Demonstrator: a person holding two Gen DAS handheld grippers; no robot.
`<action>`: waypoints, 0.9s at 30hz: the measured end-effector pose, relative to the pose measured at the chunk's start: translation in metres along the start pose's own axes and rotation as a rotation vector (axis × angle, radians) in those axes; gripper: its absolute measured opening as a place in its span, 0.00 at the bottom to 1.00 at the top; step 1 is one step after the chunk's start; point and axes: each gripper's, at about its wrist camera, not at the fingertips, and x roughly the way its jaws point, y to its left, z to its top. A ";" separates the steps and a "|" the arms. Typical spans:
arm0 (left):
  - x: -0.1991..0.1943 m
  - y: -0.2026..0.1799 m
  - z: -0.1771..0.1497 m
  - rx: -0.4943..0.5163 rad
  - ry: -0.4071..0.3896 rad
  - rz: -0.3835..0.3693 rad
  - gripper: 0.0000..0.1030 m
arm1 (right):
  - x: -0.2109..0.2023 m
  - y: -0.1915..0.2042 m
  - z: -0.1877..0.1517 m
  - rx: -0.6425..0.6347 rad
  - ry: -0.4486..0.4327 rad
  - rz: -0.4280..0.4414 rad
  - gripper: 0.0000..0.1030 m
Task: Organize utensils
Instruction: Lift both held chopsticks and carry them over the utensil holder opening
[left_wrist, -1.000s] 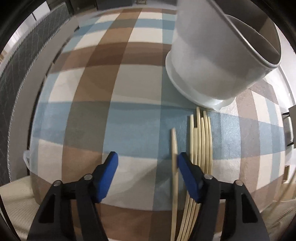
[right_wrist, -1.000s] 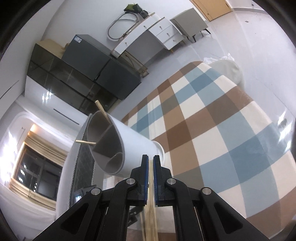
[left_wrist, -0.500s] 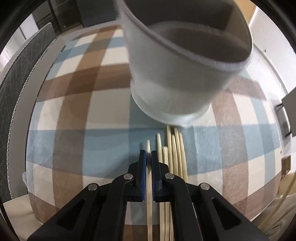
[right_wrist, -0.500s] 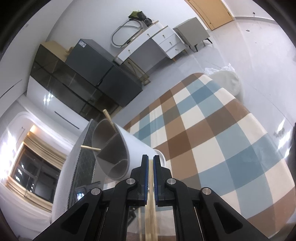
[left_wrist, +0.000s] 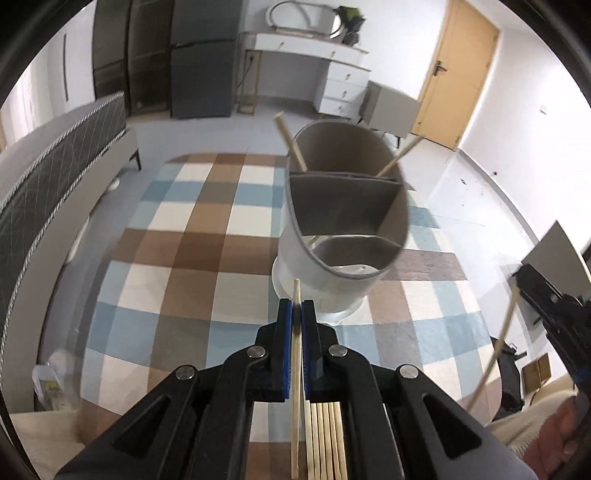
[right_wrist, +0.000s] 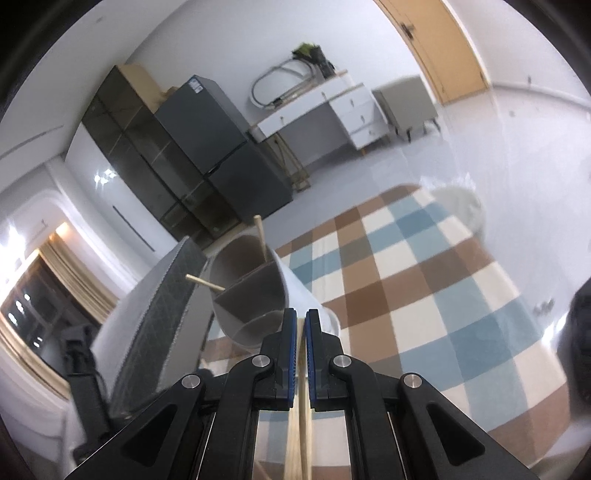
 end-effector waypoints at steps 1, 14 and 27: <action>0.004 0.002 0.003 0.004 -0.002 -0.001 0.00 | -0.003 0.005 -0.001 -0.016 -0.016 -0.014 0.04; -0.010 0.016 0.004 0.025 0.035 -0.033 0.00 | -0.035 0.054 -0.003 -0.144 -0.131 -0.069 0.04; -0.056 0.018 0.034 0.042 -0.067 -0.152 0.00 | -0.046 0.076 0.012 -0.213 -0.195 -0.075 0.04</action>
